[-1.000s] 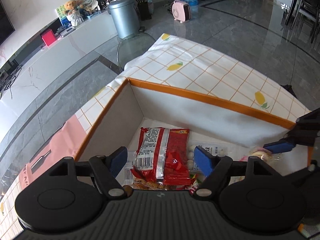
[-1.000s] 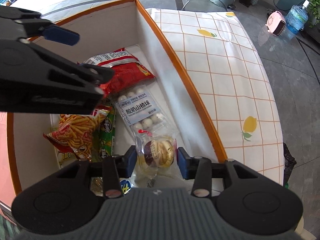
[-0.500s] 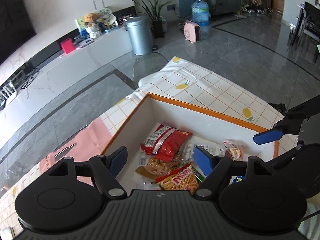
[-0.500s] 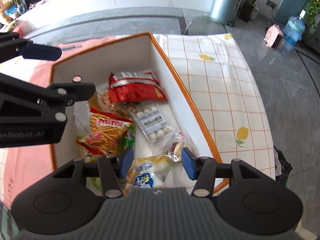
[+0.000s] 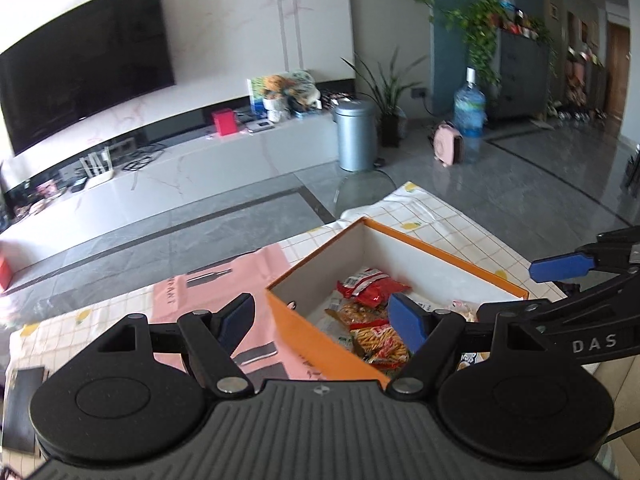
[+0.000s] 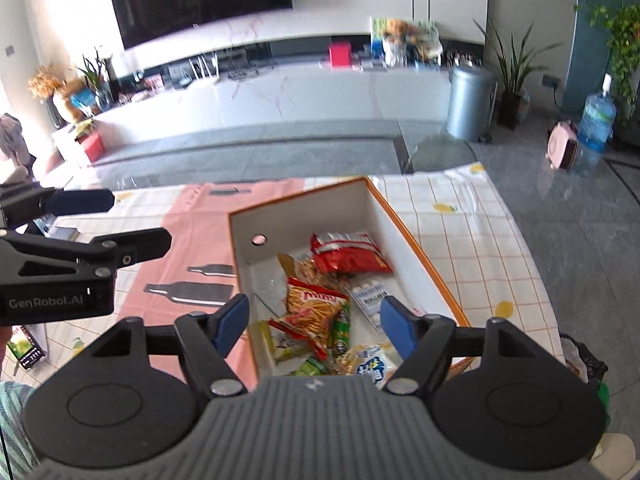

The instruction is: Organize snacks

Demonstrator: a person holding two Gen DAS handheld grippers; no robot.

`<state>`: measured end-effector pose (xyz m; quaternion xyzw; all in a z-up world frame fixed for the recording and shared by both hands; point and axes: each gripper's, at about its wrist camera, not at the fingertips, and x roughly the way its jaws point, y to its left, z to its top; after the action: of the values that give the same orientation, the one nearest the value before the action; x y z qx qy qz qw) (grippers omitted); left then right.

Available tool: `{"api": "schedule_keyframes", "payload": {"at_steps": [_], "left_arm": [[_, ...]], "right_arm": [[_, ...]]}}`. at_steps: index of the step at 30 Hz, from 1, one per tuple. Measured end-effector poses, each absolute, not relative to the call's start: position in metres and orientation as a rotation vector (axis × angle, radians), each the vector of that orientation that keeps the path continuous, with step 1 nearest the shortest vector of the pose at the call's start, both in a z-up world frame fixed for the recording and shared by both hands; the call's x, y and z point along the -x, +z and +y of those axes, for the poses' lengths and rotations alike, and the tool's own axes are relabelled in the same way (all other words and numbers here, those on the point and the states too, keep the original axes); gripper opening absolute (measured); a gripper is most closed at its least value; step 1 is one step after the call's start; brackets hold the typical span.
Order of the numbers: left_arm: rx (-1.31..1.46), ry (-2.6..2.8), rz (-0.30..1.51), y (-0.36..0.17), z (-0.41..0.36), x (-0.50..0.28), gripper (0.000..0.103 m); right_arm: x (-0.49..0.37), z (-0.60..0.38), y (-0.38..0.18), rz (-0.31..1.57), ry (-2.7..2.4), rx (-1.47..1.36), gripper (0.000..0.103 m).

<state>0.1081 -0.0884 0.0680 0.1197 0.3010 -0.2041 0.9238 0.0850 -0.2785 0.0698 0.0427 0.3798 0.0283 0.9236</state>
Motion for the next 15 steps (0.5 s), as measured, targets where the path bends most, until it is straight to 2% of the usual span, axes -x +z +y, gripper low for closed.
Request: {"api": "schedule_keyframes", "payload": {"at_steps": [9, 12, 15], "left_arm": [[-0.143, -0.273, 0.557, 0.063, -0.047, -0.053, 0.091], [-0.133, -0.226, 0.564, 0.053, -0.034, -0.041, 0.092], [-0.114, -0.202, 0.594, 0.043, -0.023, -0.033, 0.092]], "right_arm": [[-0.009, -0.236, 0.074, 0.591, 0.048, -0.085, 0.078], [0.013, -0.221, 0.067, 0.551, 0.037, -0.07, 0.079], [0.03, -0.209, 0.056, 0.517, 0.018, -0.081, 0.084]]}}
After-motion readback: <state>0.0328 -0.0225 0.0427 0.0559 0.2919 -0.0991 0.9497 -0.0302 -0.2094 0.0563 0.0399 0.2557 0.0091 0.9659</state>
